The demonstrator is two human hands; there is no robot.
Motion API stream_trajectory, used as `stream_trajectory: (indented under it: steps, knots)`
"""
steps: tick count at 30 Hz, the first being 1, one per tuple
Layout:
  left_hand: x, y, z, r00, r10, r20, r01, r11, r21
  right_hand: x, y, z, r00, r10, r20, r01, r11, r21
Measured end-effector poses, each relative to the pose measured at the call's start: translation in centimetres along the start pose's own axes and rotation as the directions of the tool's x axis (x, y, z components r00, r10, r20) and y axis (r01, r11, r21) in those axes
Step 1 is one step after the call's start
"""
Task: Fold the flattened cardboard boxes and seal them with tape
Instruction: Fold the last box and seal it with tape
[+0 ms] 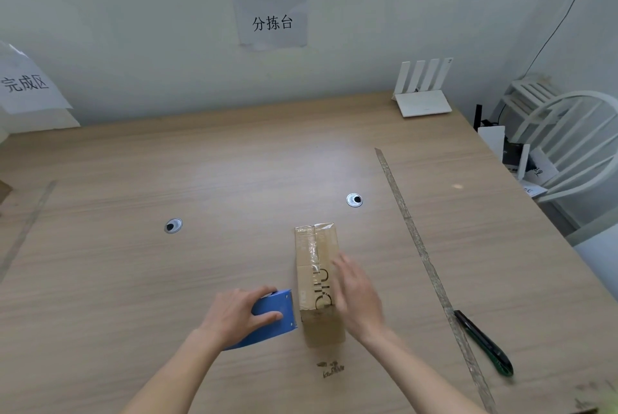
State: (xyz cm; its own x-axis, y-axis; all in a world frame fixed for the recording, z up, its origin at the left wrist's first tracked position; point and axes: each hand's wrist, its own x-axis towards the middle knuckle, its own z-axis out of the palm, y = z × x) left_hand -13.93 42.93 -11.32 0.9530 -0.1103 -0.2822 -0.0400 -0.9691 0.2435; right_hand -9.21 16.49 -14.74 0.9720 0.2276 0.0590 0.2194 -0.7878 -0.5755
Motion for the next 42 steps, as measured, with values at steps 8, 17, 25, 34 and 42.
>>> stream_trajectory:
  steps: [8,17,25,34,42]
  knots:
    - [0.4,-0.5,-0.4,1.0,0.01,0.025,-0.012,0.995,0.099,0.1,-0.4,4.7,0.919,-0.122,0.375,0.247,0.919,-0.307]
    - [3.3,1.8,0.9,0.996,0.066,0.067,-0.084,0.945,0.315,-0.1,-0.9,5.2,0.887,-0.023,0.461,0.187,0.931,-0.314]
    - [2.6,-0.8,3.6,0.992,0.052,-0.117,-0.009,0.94,0.34,-0.4,-0.9,5.6,0.925,-0.068,0.374,0.184,0.941,-0.283]
    - [-0.1,-3.0,9.2,0.997,-0.064,-0.042,0.068,0.992,0.103,-0.5,-3.8,8.0,0.991,0.061,0.121,-0.027,0.964,-0.266]
    - [-1.7,-3.2,12.4,0.986,-0.145,-0.083,0.145,0.989,-0.005,0.3,-1.6,5.0,0.924,-0.062,0.378,0.116,0.986,-0.122]
